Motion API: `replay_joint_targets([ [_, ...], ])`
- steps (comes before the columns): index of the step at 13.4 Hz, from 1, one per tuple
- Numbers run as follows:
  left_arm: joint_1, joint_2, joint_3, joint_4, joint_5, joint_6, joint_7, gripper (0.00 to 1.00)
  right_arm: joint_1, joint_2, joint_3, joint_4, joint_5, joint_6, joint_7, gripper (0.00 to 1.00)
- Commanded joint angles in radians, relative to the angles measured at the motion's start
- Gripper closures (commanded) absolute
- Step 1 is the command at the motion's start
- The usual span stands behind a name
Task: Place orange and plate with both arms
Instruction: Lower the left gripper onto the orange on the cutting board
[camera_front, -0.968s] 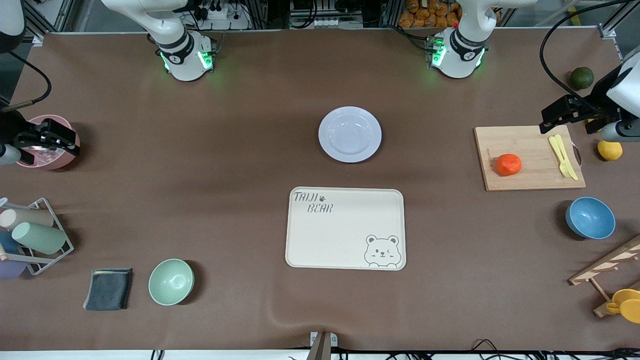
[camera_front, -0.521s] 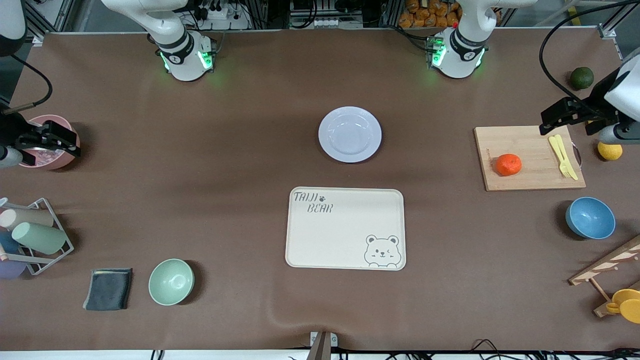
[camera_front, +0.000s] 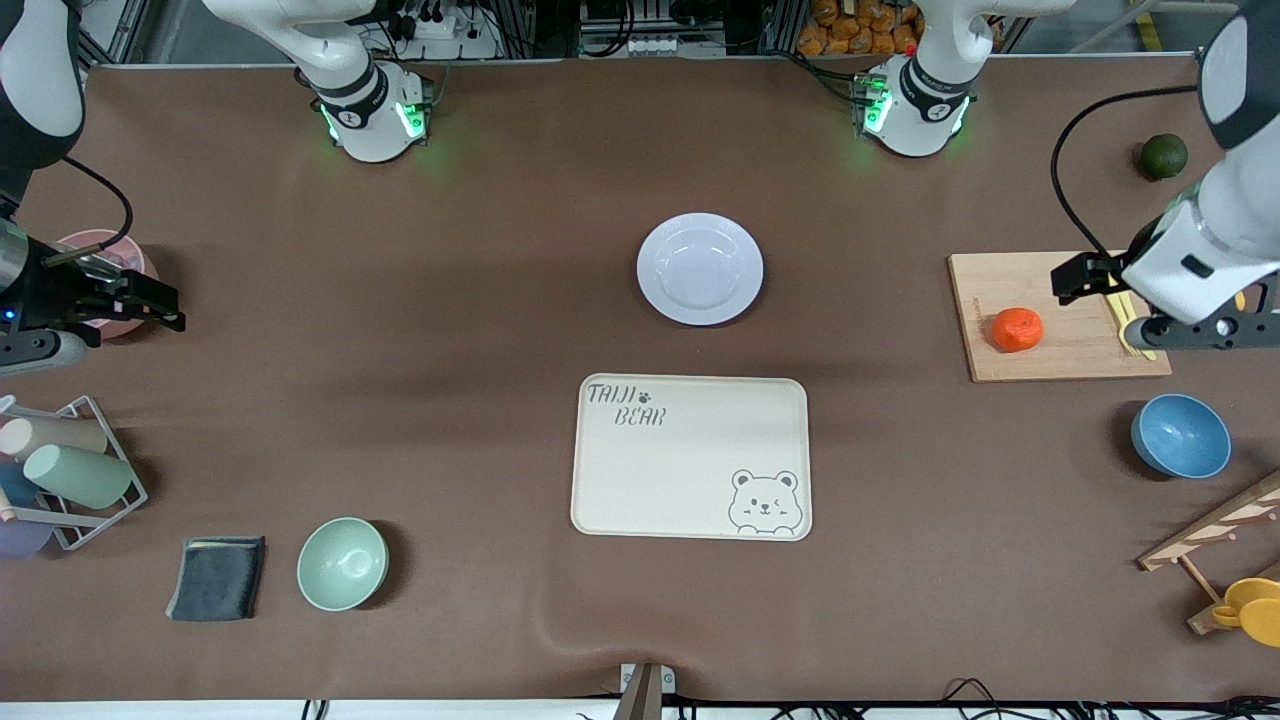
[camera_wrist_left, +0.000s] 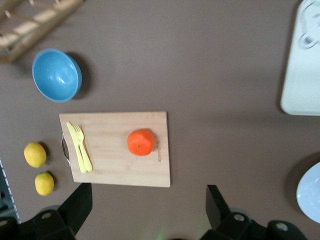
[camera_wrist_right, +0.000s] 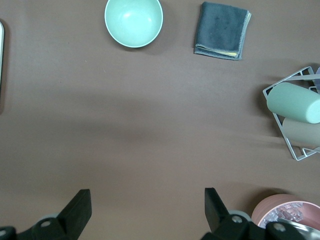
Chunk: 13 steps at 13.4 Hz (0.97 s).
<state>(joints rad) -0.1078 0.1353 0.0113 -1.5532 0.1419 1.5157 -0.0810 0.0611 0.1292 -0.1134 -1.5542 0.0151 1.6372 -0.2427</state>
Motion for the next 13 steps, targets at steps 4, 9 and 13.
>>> replay_joint_targets([
  [4, 0.059, -0.008, -0.004, -0.230, 0.004, 0.082, -0.009, 0.00, -0.009, 0.003, -0.002, 0.023, -0.021, -0.030, -0.001, 0.00],
  [9, 0.114, -0.083, -0.005, -0.462, 0.005, 0.254, -0.009, 0.00, -0.029, 0.018, -0.002, 0.020, 0.020, -0.031, 0.000, 0.00],
  [13, 0.163, -0.109, -0.005, -0.640, 0.010, 0.431, 0.007, 0.00, -0.030, 0.020, -0.003, 0.017, 0.019, -0.042, 0.003, 0.00],
])
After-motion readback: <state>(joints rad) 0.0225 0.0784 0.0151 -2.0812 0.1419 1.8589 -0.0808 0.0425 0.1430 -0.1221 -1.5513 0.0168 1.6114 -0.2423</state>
